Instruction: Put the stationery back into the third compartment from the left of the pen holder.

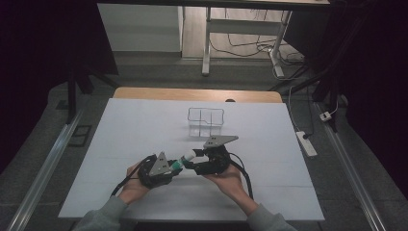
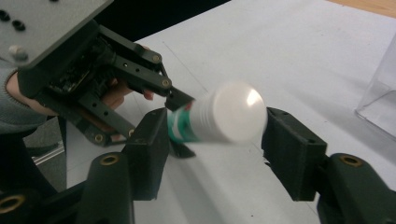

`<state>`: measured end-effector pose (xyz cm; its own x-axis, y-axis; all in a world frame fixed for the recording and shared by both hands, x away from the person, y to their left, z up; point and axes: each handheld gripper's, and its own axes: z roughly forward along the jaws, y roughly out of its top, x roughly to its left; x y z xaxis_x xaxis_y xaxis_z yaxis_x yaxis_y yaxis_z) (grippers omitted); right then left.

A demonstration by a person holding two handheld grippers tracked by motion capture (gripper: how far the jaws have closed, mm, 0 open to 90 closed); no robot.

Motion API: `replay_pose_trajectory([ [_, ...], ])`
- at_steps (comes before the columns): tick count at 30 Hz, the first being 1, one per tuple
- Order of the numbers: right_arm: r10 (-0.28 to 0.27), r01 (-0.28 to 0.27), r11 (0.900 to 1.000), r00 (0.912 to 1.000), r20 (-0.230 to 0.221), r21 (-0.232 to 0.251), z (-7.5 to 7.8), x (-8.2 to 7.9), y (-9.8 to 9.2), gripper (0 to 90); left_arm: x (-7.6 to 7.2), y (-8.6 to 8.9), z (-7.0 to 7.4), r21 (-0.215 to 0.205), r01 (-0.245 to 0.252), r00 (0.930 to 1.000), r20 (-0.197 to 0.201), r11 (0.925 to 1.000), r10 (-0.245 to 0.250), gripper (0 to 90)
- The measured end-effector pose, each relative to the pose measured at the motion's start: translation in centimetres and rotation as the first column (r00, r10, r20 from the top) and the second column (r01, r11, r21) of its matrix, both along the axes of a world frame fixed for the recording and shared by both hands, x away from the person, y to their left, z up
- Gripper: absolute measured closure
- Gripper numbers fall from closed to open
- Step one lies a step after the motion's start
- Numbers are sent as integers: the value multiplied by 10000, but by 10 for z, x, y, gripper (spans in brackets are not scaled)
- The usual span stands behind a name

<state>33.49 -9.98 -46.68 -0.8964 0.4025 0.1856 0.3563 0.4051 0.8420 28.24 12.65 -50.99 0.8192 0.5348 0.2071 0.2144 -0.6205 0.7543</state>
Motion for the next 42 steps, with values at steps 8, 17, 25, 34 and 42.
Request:
replay_pose_trajectory([
  [8,94,-85,9995,9996,-263,307,0,1,-1,567,0,-4,-3,153,121,9999,-112,9998,-120,651],
  [17,528,-507,9954,9983,-228,813,2,-3,1,641,1,-6,-6,214,82,9999,-122,9997,-80,639],
  [25,92,-112,9992,9987,509,382,6,-6,-2,645,7,4,-6,-195,-578,9976,-398,9981,570,427],
  [34,-317,293,9992,9954,903,279,13,-3,-11,645,8,30,-4,-493,-1397,9845,-1141,9890,1334,332],
  [42,-815,763,9961,9883,1290,446,27,1,-24,644,-3,55,-3,-694,-1784,9745,-1506,9815,1665,310],
])
